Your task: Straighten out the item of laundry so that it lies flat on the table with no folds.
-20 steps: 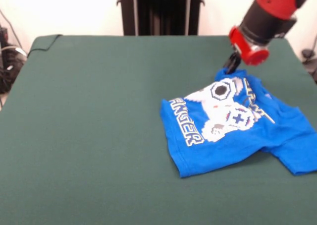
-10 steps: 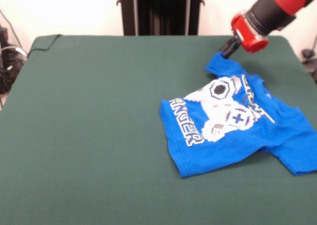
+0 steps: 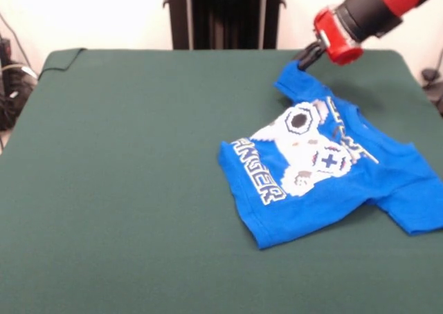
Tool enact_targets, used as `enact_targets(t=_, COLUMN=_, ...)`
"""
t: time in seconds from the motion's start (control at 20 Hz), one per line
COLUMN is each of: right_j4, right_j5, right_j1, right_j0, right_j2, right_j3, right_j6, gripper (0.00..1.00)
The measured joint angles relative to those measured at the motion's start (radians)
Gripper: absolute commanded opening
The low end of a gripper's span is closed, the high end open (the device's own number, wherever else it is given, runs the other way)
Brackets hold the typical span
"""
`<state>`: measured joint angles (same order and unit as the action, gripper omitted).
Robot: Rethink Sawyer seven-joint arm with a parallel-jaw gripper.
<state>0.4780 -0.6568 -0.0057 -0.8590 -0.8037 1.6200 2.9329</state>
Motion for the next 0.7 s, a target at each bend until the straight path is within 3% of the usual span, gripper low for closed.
enact_targets(t=0.7, right_j4=0.057, right_j5=-0.011, right_j1=-0.018, right_j0=-0.018, right_j2=0.002, right_j3=0.074, right_j6=0.005, gripper=0.00)
